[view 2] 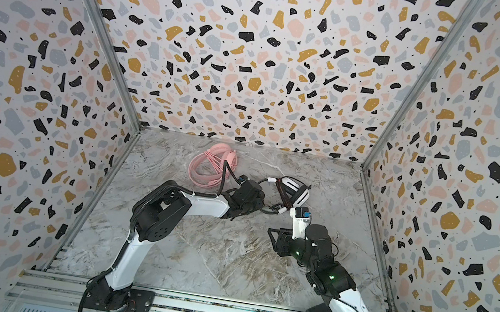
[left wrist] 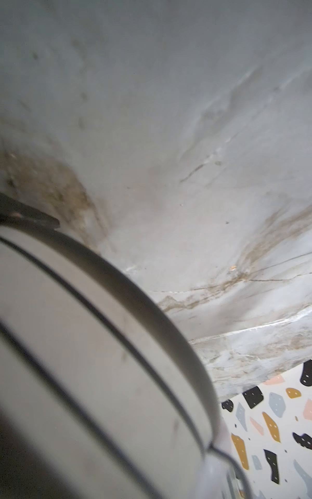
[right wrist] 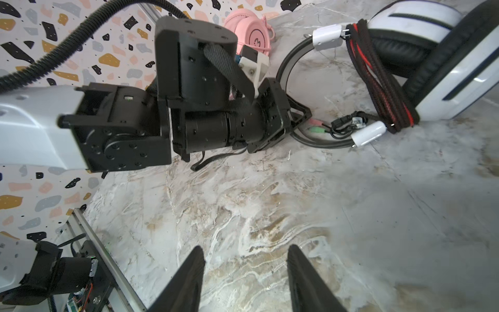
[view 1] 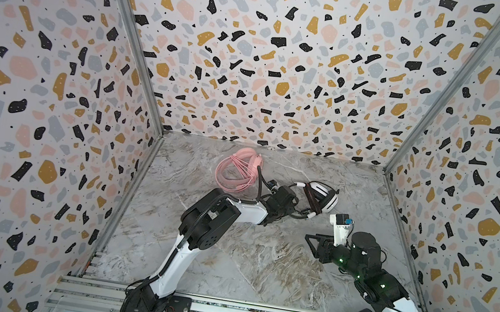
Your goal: Wrap the headphones
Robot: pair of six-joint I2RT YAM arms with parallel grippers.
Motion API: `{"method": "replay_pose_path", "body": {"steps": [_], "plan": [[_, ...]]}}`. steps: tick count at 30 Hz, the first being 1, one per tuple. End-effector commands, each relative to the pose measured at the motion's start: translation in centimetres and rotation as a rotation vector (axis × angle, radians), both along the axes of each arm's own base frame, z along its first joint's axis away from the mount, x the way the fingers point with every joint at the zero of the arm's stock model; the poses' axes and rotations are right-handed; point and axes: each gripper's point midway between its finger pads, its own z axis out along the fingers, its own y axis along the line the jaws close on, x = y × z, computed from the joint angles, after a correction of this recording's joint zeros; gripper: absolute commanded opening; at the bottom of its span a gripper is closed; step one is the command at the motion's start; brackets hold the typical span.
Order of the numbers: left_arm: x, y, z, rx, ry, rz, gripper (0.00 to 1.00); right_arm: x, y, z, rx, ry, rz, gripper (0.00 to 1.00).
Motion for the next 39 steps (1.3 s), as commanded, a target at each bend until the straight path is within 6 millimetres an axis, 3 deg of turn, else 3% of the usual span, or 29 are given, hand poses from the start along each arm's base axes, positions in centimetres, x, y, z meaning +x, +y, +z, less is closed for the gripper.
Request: {"method": "replay_pose_path", "body": {"steps": [1,4,9,17,28,34,39], "plan": [[1.3,-1.0,2.1,-0.055,-0.041,-0.001,0.23,-0.3,-1.0,-0.7,-0.028,0.012,-0.037,0.52],[1.4,-1.0,2.6,-0.057,-0.051,-0.011,0.36,-0.2,-1.1,-1.1,-0.030,0.010,-0.045,0.52],[1.0,-0.5,3.8,-0.063,-0.075,-0.016,0.48,0.1,-1.1,-1.3,-0.052,0.008,-0.042,0.52],[0.3,1.6,7.0,-0.009,-0.139,-0.006,0.55,0.8,-1.9,-0.6,-0.074,-0.025,-0.088,0.52],[-2.3,6.4,13.4,0.084,-0.269,0.002,0.57,3.7,-5.3,2.0,-0.160,-0.142,-0.278,0.51],[-5.1,11.4,18.6,0.192,-0.426,0.016,0.57,5.4,-7.9,2.8,-0.198,-0.195,-0.418,0.51],[-8.0,19.4,22.3,0.364,-0.580,0.165,0.64,7.0,-11.6,2.8,-0.264,-0.264,-0.622,0.57]]}}
